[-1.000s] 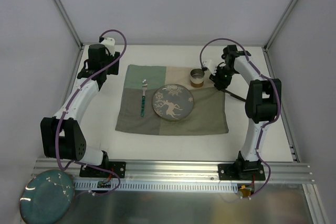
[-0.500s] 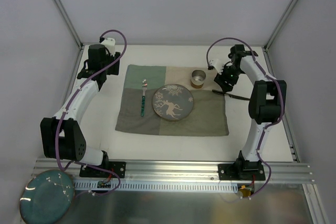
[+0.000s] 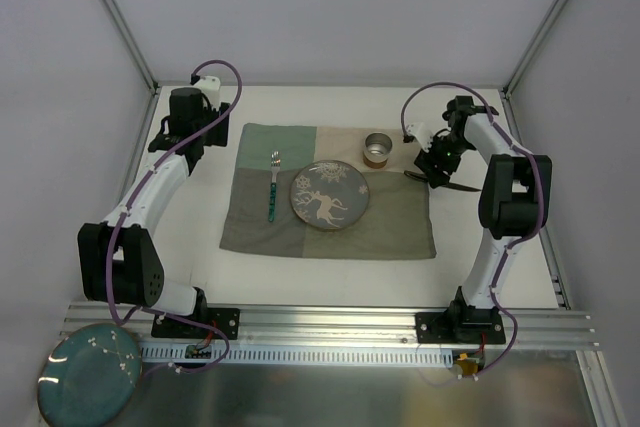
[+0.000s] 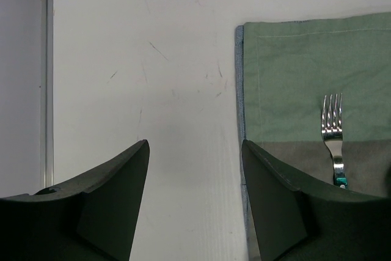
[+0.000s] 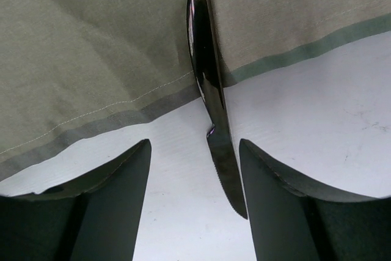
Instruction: Set the dinner table for one person
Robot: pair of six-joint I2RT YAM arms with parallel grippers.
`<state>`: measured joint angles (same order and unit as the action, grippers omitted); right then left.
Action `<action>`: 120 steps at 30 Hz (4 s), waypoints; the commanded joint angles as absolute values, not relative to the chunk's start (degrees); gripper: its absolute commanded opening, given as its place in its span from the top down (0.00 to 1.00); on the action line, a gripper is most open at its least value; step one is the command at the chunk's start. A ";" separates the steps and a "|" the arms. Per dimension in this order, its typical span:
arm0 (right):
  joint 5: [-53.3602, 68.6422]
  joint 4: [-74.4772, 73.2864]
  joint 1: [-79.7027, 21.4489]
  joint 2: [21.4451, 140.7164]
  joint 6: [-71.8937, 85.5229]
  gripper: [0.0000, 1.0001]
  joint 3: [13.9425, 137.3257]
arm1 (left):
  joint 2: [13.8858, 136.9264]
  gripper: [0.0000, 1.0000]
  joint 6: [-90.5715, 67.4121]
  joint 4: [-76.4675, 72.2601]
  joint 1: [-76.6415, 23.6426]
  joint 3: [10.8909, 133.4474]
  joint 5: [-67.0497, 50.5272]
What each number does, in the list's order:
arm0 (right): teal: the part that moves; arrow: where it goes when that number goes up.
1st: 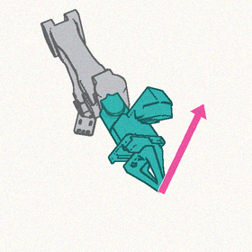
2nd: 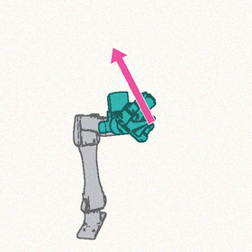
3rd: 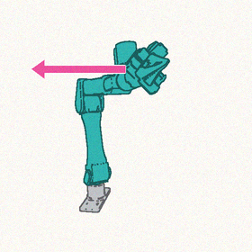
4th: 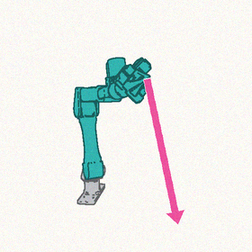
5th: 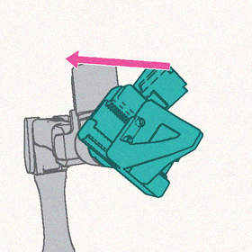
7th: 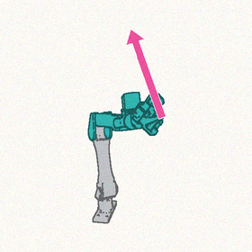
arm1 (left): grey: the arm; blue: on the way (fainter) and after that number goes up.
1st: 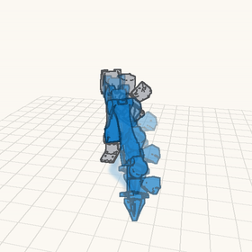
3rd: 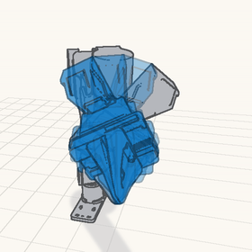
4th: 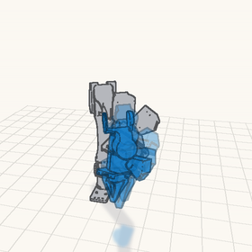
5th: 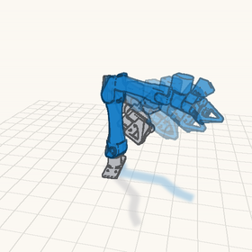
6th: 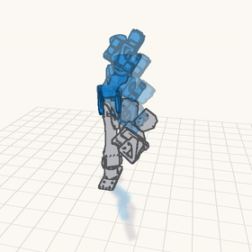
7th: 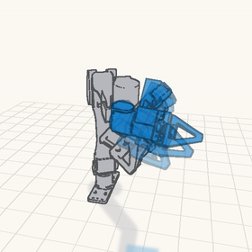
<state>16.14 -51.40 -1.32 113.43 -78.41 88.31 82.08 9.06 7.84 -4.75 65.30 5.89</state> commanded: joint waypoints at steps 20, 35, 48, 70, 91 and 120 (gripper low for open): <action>16.52 -41.05 -1.93 113.82 -87.18 0.38 84.12 | 85.87 0.37 8.61 5.10 -4.04 66.80 4.04; 16.26 -45.00 -1.76 117.59 -90.27 0.64 89.82 | 87.89 0.37 9.14 5.18 -4.04 66.80 4.66; 17.23 -46.41 -0.88 116.98 -89.12 0.50 88.68 | 89.12 0.37 8.96 5.10 -4.04 67.24 4.66; 17.40 -47.37 -0.97 125.24 -93.78 0.79 97.12 | 93.78 0.38 9.67 4.57 -4.04 67.85 6.68; 19.16 -54.31 -0.96 116.90 -92.55 1.00 103.52 | 93.25 0.38 9.93 4.48 -4.04 68.64 5.71; -1.67 -50.72 -18.63 95.10 -132.34 1.00 81.39 | 89.21 0.37 15.73 4.92 -4.31 69.61 6.68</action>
<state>3.49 -51.64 -18.02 100.09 -112.05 82.08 91.70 14.00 5.80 -4.78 67.68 6.02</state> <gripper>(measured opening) 0.051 0.626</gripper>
